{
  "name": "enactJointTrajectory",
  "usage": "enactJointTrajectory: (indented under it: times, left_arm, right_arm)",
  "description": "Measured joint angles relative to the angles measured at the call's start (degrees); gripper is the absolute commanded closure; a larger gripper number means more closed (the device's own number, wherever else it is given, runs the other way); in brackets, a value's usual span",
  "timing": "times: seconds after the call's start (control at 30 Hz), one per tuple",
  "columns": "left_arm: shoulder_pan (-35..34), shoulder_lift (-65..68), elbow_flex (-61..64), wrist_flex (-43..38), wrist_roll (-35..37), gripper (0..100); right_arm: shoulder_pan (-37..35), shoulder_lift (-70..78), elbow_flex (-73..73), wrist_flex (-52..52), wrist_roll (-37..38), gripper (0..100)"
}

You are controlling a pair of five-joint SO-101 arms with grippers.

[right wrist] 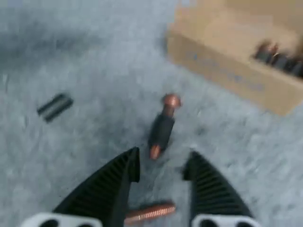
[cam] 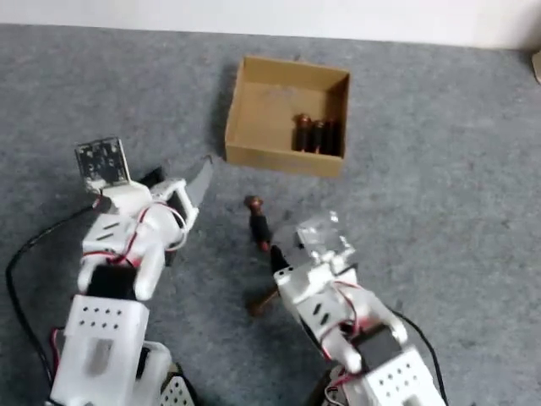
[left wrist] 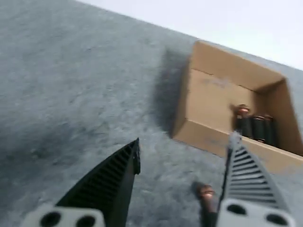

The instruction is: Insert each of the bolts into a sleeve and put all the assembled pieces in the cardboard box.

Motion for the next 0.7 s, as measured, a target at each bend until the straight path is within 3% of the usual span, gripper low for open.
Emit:
enactJointTrajectory:
  times: [0.37,0.7]
  left_arm:
    - [-1.6,2.9,-0.6,0.0,0.0,71]
    - [-1.6,2.9,-0.6,0.0,0.0,71]
  right_arm:
    - [-2.1,47.0,-30.1,-3.8,-5.5,80.3]
    - [-3.5,71.6,-43.0,-3.8,-11.3,80.3]
